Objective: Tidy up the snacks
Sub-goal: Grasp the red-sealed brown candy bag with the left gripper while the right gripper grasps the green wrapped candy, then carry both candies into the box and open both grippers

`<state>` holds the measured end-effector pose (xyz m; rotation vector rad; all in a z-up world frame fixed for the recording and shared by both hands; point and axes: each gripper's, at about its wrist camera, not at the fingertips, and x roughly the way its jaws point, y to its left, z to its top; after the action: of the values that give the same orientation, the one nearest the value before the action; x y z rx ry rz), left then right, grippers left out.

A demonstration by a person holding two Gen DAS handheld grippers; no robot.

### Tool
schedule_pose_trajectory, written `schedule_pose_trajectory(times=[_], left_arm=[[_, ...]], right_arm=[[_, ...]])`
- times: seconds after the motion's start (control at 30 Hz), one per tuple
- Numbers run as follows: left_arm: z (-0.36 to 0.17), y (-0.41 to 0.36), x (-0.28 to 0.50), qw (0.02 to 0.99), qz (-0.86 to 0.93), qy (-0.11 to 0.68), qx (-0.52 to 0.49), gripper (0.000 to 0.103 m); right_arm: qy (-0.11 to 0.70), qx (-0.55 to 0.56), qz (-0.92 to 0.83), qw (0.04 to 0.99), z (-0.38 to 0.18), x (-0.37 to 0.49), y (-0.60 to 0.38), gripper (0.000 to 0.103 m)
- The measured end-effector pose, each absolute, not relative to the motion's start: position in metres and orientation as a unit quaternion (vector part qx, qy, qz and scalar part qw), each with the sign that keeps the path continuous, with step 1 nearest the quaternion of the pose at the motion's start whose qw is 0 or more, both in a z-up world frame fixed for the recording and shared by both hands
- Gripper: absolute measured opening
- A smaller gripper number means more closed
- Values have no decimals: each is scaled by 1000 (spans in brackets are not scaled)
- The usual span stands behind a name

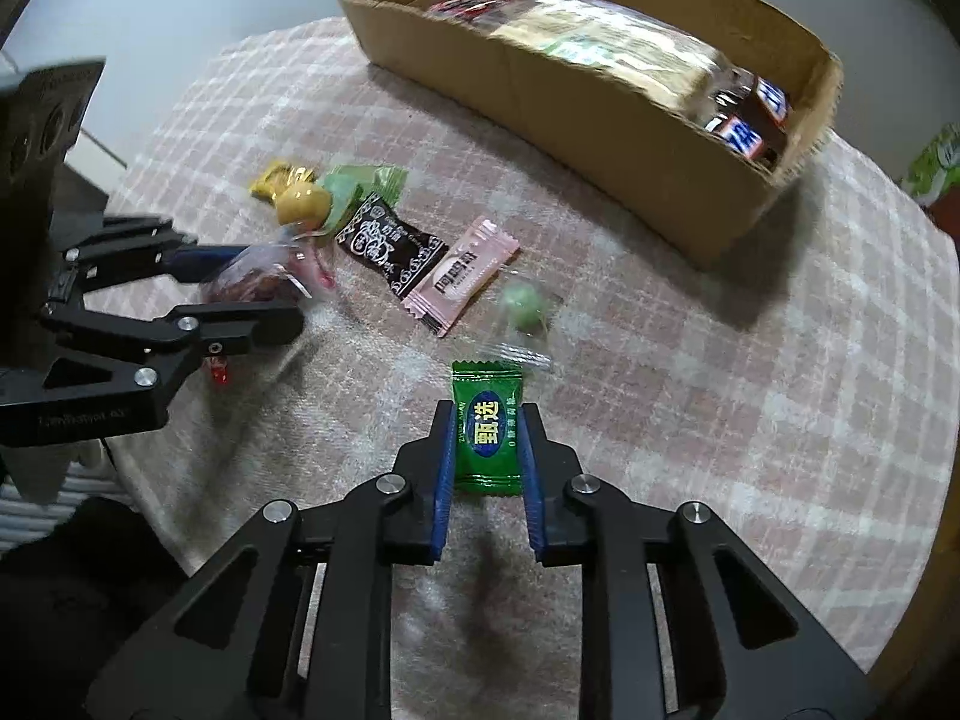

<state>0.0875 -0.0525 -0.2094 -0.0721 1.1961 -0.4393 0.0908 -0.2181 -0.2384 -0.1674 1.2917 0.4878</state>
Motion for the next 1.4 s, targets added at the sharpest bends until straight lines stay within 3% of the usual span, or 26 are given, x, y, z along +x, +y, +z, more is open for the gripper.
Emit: schedule_pose_trajectory(times=[0.7, 1.4], left_arm=[[-157, -30, 103, 837, -199, 505, -71, 37], [-129, -24, 203, 869, -177, 455, -77, 37]], right_arm=[[542, -18, 195, 817, -167, 95, -246, 20], [482, -17, 176, 858, -116, 199, -249, 20]])
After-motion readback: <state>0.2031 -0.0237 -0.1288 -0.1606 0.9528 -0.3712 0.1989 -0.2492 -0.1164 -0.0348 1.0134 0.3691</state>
